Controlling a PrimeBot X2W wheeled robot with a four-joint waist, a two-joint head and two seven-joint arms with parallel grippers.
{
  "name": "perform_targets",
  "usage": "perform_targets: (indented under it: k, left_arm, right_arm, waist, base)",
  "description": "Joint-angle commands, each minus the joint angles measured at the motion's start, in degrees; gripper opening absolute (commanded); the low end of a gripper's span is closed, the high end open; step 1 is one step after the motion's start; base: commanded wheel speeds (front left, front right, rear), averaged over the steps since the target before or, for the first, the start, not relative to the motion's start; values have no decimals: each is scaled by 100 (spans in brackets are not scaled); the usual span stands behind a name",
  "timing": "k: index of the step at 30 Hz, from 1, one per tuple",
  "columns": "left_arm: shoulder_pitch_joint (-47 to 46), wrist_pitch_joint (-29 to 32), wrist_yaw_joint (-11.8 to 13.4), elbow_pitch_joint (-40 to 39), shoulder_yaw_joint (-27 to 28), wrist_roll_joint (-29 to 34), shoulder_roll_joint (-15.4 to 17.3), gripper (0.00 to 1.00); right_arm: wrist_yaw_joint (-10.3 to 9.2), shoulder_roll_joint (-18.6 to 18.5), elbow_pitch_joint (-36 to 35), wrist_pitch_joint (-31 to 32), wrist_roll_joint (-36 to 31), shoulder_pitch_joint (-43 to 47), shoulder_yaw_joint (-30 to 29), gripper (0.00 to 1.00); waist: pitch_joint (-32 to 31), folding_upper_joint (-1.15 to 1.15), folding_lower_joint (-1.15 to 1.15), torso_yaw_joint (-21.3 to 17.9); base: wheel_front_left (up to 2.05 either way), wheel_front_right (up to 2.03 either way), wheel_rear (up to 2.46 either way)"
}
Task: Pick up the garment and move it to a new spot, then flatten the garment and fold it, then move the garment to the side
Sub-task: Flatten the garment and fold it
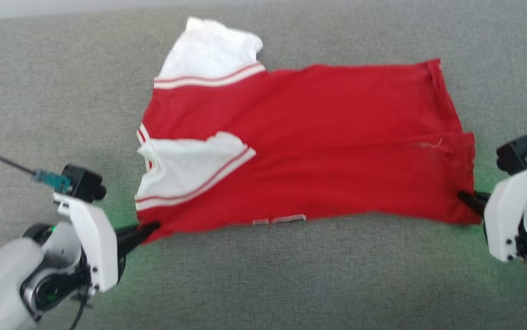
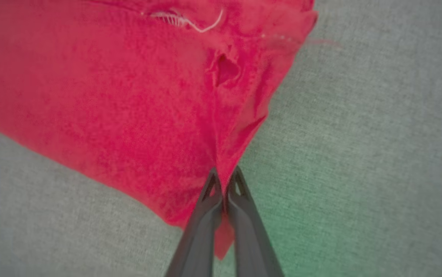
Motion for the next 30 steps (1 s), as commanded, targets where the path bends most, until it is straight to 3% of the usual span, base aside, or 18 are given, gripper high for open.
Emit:
perform_targets:
  k: [1,7,10,11,13,14,15,16,17,18,25,30]
  left_arm:
    - [152,-55,6,-103,-8,-16,94,0]
    - [798,-314,227,-930,-33,-229,508,0]
    - [1052,-507,352,-1203,-37,-240,596,0]
    - [1107,-573,390,-1254,-22,-262,608,0]
    - [1177,-649,440,-1316,-13,-276,634,0]
    - [1203,-706,466,-1339,2,-265,638,27]
    - [1235,-731,483,-1365,13,-284,629,45]
    - [1259,-749,481,-1391,6,-277,635,64]
    - [1251,-776,473,-1419,12,-218,654,94]
    - [1217,-854,507,-1456,68,-173,686,100]
    - [943,-1596,675,-1446,552,44,861,100]
    - [693,-2158,709,-1057,937,36,679,100]
  right_arm:
    - [-3,-72,-70,22,27,155,-38,0]
    - [-4,-382,-588,189,127,998,-439,0]
    - [-4,-375,-834,143,111,1404,-751,0]
    - [-4,-335,-922,111,79,1505,-866,4]
    - [-4,-245,-1047,27,-13,1669,-1080,47]
    - [-4,-180,-1113,-15,-67,1737,-1180,96]
    - [-4,-122,-1159,-57,-126,1798,-1287,100]
    - [-4,-60,-1221,-97,-200,1854,-1390,100]
    - [-3,22,-1297,-161,-286,1887,-1494,100]
    - [-3,225,-1439,-367,-455,1927,-1715,100]
    - [-3,1171,-1791,-1774,-1251,1743,-2161,100]
    - [-3,1749,-1735,-2757,-1631,1597,-2136,100]
  waist:
    - [-65,0,0,40]
    - [-159,0,0,115]
    - [-178,0,0,140]
    - [-195,0,0,143]
    - [-213,0,0,143]
    - [-218,0,0,138]
    - [-226,0,0,135]
    - [-229,0,0,130]
    - [-231,0,0,120]
    - [-229,0,0,93]
    - [-154,0,0,-256]
    - [-48,0,0,-585]
  base:
    - [0,0,0]
    - [0,0,0]
    - [0,0,0]
    - [0,0,0]
    - [0,0,0]
    - [0,0,0]
    - [0,0,0]
    - [0,0,0]
    - [0,0,0]
    - [0,0,0]
    - [0,0,0]
    - [0,0,0]
